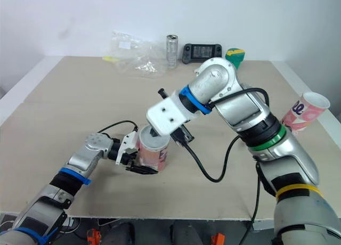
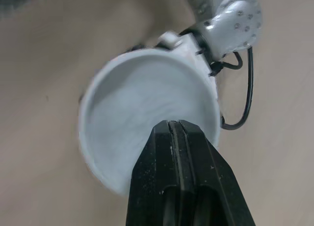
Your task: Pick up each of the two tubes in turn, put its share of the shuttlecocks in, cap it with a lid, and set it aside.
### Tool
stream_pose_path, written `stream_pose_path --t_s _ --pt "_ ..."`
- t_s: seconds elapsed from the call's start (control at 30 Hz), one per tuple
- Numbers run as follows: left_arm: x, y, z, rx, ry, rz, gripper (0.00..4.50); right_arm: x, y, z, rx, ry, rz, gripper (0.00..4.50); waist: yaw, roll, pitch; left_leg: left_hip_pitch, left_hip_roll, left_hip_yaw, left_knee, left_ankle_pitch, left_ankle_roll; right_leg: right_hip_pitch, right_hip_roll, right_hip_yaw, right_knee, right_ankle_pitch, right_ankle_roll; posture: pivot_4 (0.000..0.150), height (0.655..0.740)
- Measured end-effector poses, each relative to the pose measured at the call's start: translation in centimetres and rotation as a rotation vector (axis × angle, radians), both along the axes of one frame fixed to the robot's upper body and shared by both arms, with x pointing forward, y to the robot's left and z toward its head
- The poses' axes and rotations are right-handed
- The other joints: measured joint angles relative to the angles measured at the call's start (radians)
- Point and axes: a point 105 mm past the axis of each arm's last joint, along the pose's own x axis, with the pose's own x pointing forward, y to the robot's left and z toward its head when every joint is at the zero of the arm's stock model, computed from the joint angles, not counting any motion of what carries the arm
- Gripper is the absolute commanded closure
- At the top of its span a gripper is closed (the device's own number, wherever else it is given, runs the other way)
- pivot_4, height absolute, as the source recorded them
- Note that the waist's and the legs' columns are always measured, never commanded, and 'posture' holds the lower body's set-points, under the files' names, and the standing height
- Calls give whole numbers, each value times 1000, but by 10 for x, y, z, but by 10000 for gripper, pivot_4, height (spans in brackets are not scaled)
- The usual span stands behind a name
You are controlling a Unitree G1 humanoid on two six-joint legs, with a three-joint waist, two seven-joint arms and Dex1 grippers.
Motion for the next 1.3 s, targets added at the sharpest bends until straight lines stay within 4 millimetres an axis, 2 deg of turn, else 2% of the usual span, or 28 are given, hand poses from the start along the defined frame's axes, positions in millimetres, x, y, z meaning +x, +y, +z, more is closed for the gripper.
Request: stream_pose_path --t_s 0.03,0.13,0.2,0.23,0.3,0.4,0.53,0.57,0.6,0.67,0.73,0.87,1.0,1.07,1.3 --pt "1 1 1 -2 -2 2 15755 2 3 3 27 76 -37 35829 -1 2 2 -1 0 0 0 0 0 -1 0 0 0 0 0 1500 7236" --pt "2 1 3 -6 -9 8 15755 8 -8 15 88 170 -117 22534 5 2 5 -8 0 -1 1 1 1 -6 0 0 0 0 1 1500 7236" --pt "0 -3 4 -5 -18 -10 15755 11 -27 32 130 159 -176 14124 10 2 5 -13 -1 -1 1 1 1 -9 0 0 -1 0 5 1500 7236" --pt "-2 -5 5 -5 -23 -22 15755 10 -42 41 158 147 -214 7340 11 2 5 -17 -2 -2 1 -1 -1 -11 -1 0 -2 0 8 1500 7236" --pt "-3 -5 5 -4 -24 -32 15755 7 -50 42 175 153 -228 1166 13 2 5 -17 -2 -2 1 -3 1 -11 -1 0 -2 -1 6 1500 7236" --pt "-4 -7 6 -8 -28 -49 15755 -7 -79 23 189 251 -301 478 22 3 6 -19 -3 -3 1 -5 3 -11 -1 -1 -2 -2 4 1500 7236" --pt "-3 -8 8 -16 -38 -49 15755 -19 -95 17 250 283 -378 478 27 7 8 -19 -3 -4 1 -6 3 -11 0 -2 -2 -5 9 1500 7236" --pt "-3 -10 7 -30 -33 -46 15755 -26 -102 8 283 297 -435 478 32 5 8 -19 -3 -6 2 -6 3 -10 0 -3 -2 -6 9 1500 7236" --pt "-3 -10 7 -37 -31 -42 15755 -28 -104 0 293 316 -470 478 35 5 8 -19 -3 -5 2 -6 3 -11 -1 -3 -2 -5 10 1500 7236" --pt "-2 -9 7 -38 -31 -41 7357 -33 -109 -17 306 342 -538 0 35 5 8 -19 -4 -5 3 -6 3 -10 -1 -2 -2 -5 10 1500 7236" --pt "-1 -7 5 -30 -30 -39 932 -37 -112 -30 307 362 -584 0 32 5 9 -19 -4 -4 3 -6 3 -11 -1 0 -2 -5 11 1500 7236" --pt "3 -3 6 -42 -16 -18 932 -48 -110 -49 298 367 -623 0 32 5 10 -19 -4 -4 4 -6 3 -11 -1 0 -2 -4 12 1500 7236" --pt "5 2 8 -38 -28 -6 932 -49 -104 -53 344 366 -644 0 31 3 11 -20 -4 -4 3 -6 3 -12 -1 0 -2 -4 12 1500 7236" --pt "5 11 8 -22 -41 2 932 -48 -103 -55 360 367 -655 0 30 2 12 -20 -4 -4 3 -6 3 -12 -1 0 -2 -4 11 1500 7236" --pt "-4 72 12 24 -46 127 932 -48 -97 -65 403 393 -662 0 28 1 13 -20 -3 -4 0 -6 2 -12 0 -1 -2 -7 9 1500 7236"
